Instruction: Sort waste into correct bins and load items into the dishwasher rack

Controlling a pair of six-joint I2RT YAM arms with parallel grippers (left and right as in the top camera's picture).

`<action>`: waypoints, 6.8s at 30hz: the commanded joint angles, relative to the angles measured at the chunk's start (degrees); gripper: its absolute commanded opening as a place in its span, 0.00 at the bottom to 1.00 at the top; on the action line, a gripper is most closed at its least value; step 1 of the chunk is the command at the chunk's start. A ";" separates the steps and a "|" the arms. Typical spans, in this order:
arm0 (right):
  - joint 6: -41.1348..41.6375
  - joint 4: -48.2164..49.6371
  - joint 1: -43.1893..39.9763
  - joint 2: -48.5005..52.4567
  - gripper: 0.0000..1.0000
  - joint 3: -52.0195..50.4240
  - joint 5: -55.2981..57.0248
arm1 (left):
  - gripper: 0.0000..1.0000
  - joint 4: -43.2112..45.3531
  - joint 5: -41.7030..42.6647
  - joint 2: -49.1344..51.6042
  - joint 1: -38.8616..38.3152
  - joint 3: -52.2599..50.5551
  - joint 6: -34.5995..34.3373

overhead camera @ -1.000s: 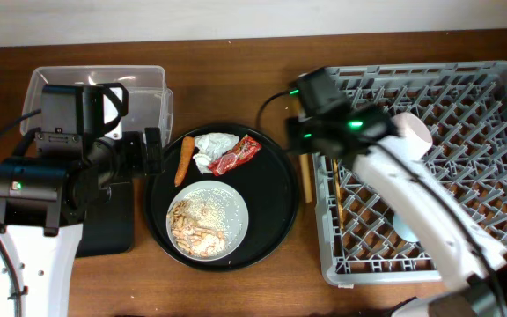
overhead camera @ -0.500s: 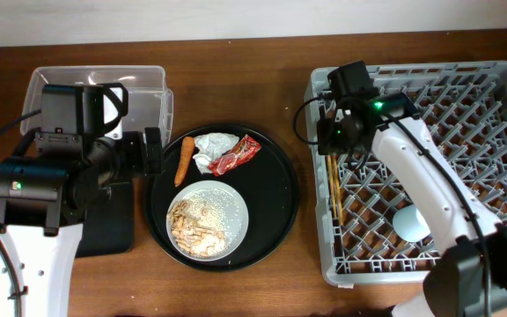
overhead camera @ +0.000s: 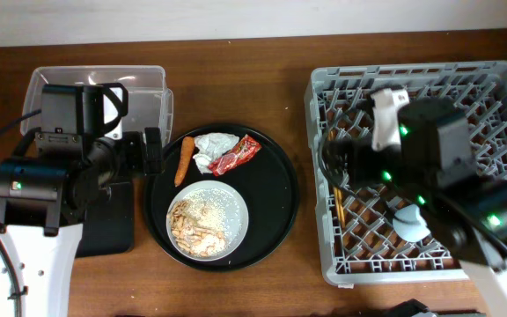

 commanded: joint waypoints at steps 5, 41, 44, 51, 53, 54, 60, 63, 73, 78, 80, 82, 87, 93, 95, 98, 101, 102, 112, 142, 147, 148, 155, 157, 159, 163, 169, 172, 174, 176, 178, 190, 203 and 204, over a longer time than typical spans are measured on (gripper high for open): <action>-4.20 -8.68 0.11 -7.65 0.98 0.20 6.86 | 0.99 0.09 -0.79 0.15 -0.24 0.61 -0.72; -18.88 59.71 -17.88 -64.83 0.98 -83.80 -11.80 | 0.99 0.07 -0.81 0.15 -0.24 0.61 -0.72; -18.88 58.84 -17.88 -64.83 0.98 -83.80 -11.85 | 0.99 0.07 -0.81 0.15 -0.24 0.61 -0.72; -18.88 58.82 -17.88 -64.70 0.98 -83.80 -11.82 | 0.99 0.09 -0.79 0.15 -0.24 0.61 -0.72; -18.88 58.82 -17.88 -64.70 0.98 -83.80 -11.82 | 0.99 0.09 -0.79 0.15 -0.24 0.61 -0.72; -18.86 58.82 -17.88 -64.70 0.98 -83.80 -11.82 | 0.99 0.09 -0.79 0.15 -0.24 0.61 -0.72; -18.88 58.82 -17.88 -64.70 0.98 -83.80 -11.82 | 0.99 0.11 -0.17 0.15 -0.24 0.61 -1.11; -18.88 58.82 -17.88 -64.70 0.98 -83.80 -11.82 | 0.99 2.45 7.56 0.15 -0.24 0.55 -2.43; -18.88 58.82 -17.88 -64.70 0.98 -83.80 -11.82 | 0.78 15.17 11.32 15.91 -7.87 -4.26 -2.38; -18.88 58.82 -17.88 -64.70 0.98 -83.80 -11.82 | 0.74 19.19 4.66 28.35 -12.55 -4.26 -2.38; -18.88 58.82 -17.88 -64.70 0.98 -83.80 -11.82 | 0.73 21.11 2.25 32.63 -13.75 -4.26 -1.95; -18.88 58.82 -17.88 -64.70 0.98 -83.80 -11.82 | 0.63 23.71 -2.95 37.88 -14.67 -4.26 -1.99; -18.88 58.80 -17.88 -64.70 0.98 -83.80 -11.82 | 0.59 30.03 -5.73 44.63 -14.51 -4.26 -1.99; -18.88 58.82 -17.88 -64.70 0.98 -83.80 -11.82 | 0.42 33.68 -4.42 50.29 -14.21 -4.22 -1.99; -18.88 58.80 -17.88 -64.70 0.98 -83.80 -11.82 | 0.22 33.59 -4.42 50.01 -14.14 -3.06 -1.99; -18.88 58.80 -17.88 -64.70 0.98 -83.80 -11.82 | 0.00 30.10 -4.42 48.98 -14.14 1.03 -1.99; -18.86 58.80 -17.88 -64.70 0.98 -83.80 -11.82 | 0.00 23.37 -4.46 46.36 -14.14 7.28 -1.99; -18.88 58.82 -17.88 -64.70 0.98 -83.80 -11.82 | 0.00 21.18 -4.50 45.48 -14.12 9.31 -1.99; -18.86 58.80 -17.88 -64.70 0.98 -83.80 -11.82 | 0.00 14.73 -25.03 37.90 -9.25 15.93 -2.01; -18.88 58.82 -17.88 -64.70 0.98 -83.80 -11.82 | 0.56 16.37 2.64 41.48 -17.59 0.74 10.88; -18.88 58.80 -17.88 -64.70 0.98 -83.80 -11.82 | 0.60 23.06 2.67 43.41 -17.68 -6.10 10.93; -18.88 58.82 -17.88 -64.70 0.98 -83.80 -11.82 | 0.60 25.09 2.64 43.71 -17.68 -7.87 10.97; -18.88 58.80 -17.88 -64.70 0.98 -83.80 -11.82 | 0.42 31.89 2.64 46.05 -18.82 -14.10 10.95; -18.88 58.80 -17.88 -64.70 0.98 -83.80 -11.82 | 0.23 32.06 2.60 46.05 -18.80 -14.01 10.95; -18.88 58.82 -17.88 -64.70 0.98 -83.80 -11.82 | 0.00 31.08 2.62 45.90 -18.75 -12.50 10.91; -18.88 58.82 -17.88 -64.70 0.98 -83.80 -11.82 | 0.00 19.76 -0.20 45.11 -18.49 -2.47 8.85; -18.88 58.82 -17.88 -64.70 0.98 -83.80 -11.82 | 0.00 12.15 -18.60 41.75 -13.53 10.45 -0.20; -18.88 58.82 -17.88 -64.70 0.98 -83.80 -11.82 | 0.00 15.13 -19.45 41.48 -7.52 11.65 -0.98; -18.88 58.80 -17.88 -64.70 0.98 -83.80 -11.82 | 0.00 16.79 -16.09 42.14 -3.93 11.54 -1.01; -18.88 58.82 -17.88 -64.70 0.98 -83.80 -11.82 | 0.00 18.03 -13.20 43.45 0.48 11.54 -3.52; -18.88 58.80 -17.88 -64.70 0.98 -83.80 -11.82 | 0.00 20.00 -10.80 44.68 3.67 11.54 -4.98; -18.88 58.80 -17.88 -64.70 0.98 -83.80 -11.82 | 0.62 13.11 11.74 43.50 7.74 17.51 4.02; -18.88 58.82 -17.88 -64.70 0.98 -83.80 -11.82 | 0.61 4.96 0.46 42.62 -7.34 8.83 2.49; -18.88 58.80 -17.88 -64.70 0.98 -83.80 -11.82 | 0.61 6.36 -0.57 42.62 -7.41 6.84 1.05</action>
